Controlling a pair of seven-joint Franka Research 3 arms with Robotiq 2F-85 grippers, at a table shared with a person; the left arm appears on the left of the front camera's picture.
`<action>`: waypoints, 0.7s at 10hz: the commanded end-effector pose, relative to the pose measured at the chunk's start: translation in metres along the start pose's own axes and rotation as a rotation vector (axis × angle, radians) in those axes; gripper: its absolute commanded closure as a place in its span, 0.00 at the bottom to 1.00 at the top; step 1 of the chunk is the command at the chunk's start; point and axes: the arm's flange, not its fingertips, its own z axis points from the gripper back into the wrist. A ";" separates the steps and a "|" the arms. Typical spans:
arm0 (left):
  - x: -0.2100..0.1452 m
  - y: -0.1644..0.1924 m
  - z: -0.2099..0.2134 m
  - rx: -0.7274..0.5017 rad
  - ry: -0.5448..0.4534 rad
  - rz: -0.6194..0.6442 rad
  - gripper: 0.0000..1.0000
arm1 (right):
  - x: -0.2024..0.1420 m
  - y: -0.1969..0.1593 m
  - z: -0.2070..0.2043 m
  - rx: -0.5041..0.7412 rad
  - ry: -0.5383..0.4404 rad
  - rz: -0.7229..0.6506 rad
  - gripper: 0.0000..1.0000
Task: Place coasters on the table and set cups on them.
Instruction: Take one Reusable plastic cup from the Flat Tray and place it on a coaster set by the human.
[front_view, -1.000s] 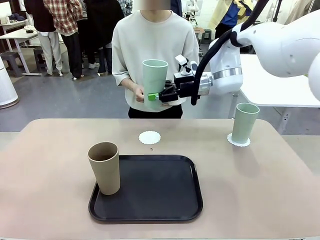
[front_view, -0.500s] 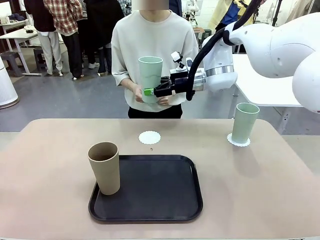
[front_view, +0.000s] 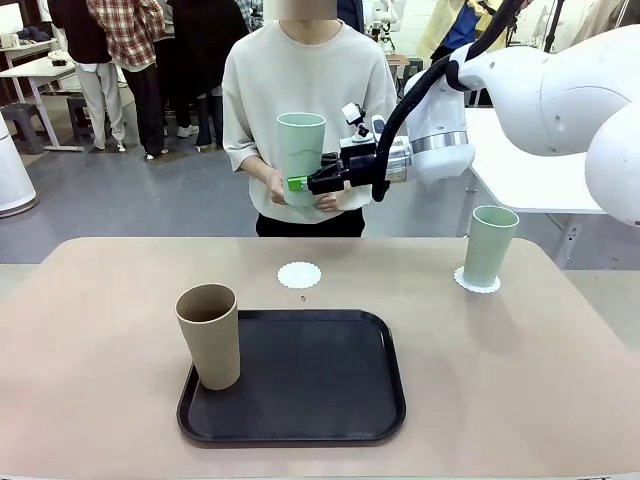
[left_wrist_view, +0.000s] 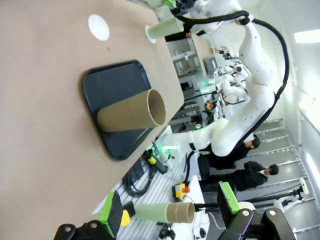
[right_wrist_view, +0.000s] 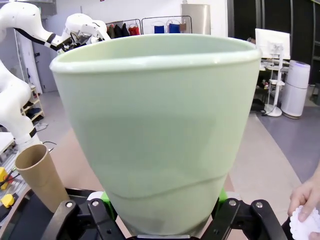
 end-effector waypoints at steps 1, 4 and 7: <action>-0.001 -0.002 0.002 -0.011 -0.005 -0.008 0.00 | -0.024 0.014 0.000 -0.039 -0.015 0.019 0.20; -0.001 -0.002 0.002 -0.011 -0.005 -0.008 0.00 | -0.056 0.021 0.001 -0.046 -0.027 0.002 0.20; -0.001 -0.002 0.002 -0.011 -0.005 -0.008 0.00 | -0.084 0.019 0.003 -0.041 -0.063 0.014 0.20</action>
